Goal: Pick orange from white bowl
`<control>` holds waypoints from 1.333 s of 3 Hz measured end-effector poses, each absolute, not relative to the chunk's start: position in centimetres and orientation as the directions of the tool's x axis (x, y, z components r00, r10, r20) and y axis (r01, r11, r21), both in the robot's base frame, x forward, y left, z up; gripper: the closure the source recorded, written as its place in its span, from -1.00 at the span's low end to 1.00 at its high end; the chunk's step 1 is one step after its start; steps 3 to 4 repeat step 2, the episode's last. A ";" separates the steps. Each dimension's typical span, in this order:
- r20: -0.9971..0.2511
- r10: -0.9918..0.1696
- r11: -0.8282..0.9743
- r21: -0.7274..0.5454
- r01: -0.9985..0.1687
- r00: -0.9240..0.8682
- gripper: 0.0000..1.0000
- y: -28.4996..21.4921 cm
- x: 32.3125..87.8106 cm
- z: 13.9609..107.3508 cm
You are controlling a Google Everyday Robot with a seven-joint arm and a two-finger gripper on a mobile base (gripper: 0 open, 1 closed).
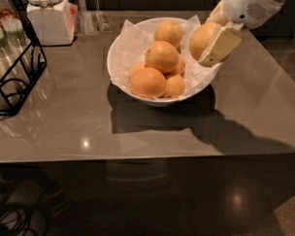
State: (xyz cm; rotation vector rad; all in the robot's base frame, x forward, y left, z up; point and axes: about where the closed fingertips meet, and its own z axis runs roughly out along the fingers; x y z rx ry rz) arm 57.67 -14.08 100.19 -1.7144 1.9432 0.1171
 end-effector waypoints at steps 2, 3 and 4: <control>-0.595 -0.802 0.264 -0.284 -0.922 -0.046 1.00 -16.7 51.2 101.7; -0.595 -0.802 0.264 -0.284 -0.922 -0.046 1.00 -16.7 51.2 101.7; -0.595 -0.802 0.264 -0.284 -0.922 -0.046 1.00 -16.7 51.2 101.7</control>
Offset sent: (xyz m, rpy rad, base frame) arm -0.0979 -0.0423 0.0184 0.2701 -0.0586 -0.0344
